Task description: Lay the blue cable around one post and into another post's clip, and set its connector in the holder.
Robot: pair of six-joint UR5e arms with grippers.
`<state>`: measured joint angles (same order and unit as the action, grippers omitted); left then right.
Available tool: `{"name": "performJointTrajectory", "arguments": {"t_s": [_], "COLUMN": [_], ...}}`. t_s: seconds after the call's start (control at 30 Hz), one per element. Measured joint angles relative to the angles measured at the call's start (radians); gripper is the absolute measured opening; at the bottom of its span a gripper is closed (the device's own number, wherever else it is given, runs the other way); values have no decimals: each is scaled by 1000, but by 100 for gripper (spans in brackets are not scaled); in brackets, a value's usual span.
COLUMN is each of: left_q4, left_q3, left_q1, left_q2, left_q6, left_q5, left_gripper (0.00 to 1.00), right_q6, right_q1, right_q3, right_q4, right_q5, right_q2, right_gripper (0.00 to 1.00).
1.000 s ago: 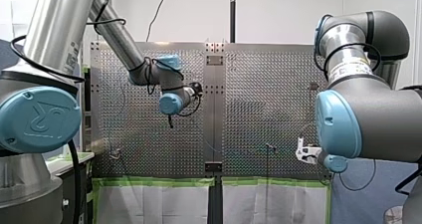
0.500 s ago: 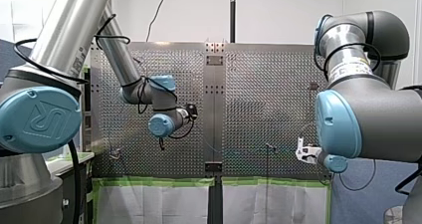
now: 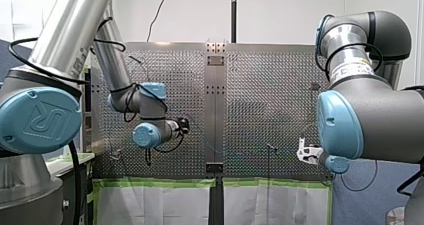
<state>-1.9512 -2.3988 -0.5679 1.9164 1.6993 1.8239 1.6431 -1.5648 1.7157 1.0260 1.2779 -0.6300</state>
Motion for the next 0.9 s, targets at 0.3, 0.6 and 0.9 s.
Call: {"name": "performJointTrajectory", "arguments": {"t_s": [0.3,0.6,0.9], "left_q4": [6,11,5], "left_q3": [-73,-40,-17], "left_q1": [0,0,0], "left_q2": [0,0,0], "left_q6": [0,37,61], "left_q5": [2,-17,-19], "left_gripper": [100,100,100], "right_q6": [2,2,2], "right_q1": [4,1,2], "right_q3": [0,0,0], "right_q4": [1,1,0], "right_q5": [0,0,2], "right_q2": [0,0,0], "right_gripper": [0,0,0]}}
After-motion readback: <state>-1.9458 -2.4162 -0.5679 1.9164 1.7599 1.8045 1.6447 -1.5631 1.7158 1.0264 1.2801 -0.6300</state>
